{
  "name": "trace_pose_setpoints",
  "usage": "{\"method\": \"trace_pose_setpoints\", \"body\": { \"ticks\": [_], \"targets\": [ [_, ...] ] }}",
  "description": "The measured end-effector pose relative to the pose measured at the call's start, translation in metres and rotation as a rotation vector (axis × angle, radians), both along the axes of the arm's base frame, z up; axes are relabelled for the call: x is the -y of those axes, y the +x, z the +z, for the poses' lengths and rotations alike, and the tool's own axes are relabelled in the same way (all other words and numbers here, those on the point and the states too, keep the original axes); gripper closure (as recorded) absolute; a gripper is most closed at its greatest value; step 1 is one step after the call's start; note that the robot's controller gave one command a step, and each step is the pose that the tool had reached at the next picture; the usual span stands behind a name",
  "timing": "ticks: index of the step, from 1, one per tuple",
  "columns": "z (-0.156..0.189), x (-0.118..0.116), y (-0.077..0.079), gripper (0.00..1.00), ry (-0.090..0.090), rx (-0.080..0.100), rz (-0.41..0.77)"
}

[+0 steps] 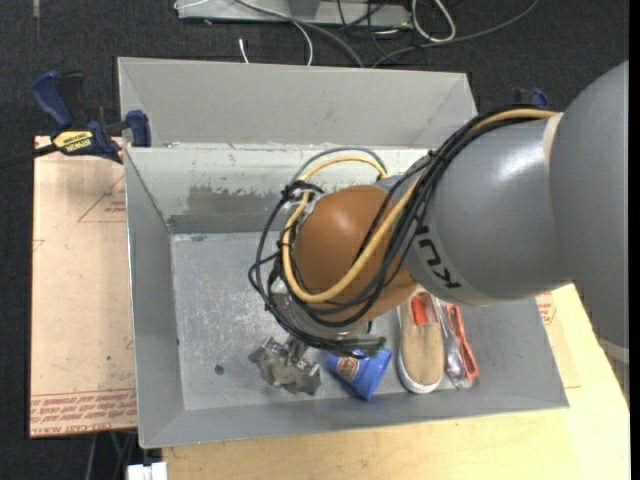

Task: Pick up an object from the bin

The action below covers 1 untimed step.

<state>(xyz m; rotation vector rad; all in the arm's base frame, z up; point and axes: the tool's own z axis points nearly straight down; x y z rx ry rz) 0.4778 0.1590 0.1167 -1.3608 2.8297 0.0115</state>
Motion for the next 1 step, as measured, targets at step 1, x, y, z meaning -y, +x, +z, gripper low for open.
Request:
{"method": "trace_pose_setpoints", "body": {
  "ticks": [1],
  "targets": [
    [0.0416, -0.0008, 0.0011, 1.00, 0.002, 0.003, -0.002]
  ]
}}
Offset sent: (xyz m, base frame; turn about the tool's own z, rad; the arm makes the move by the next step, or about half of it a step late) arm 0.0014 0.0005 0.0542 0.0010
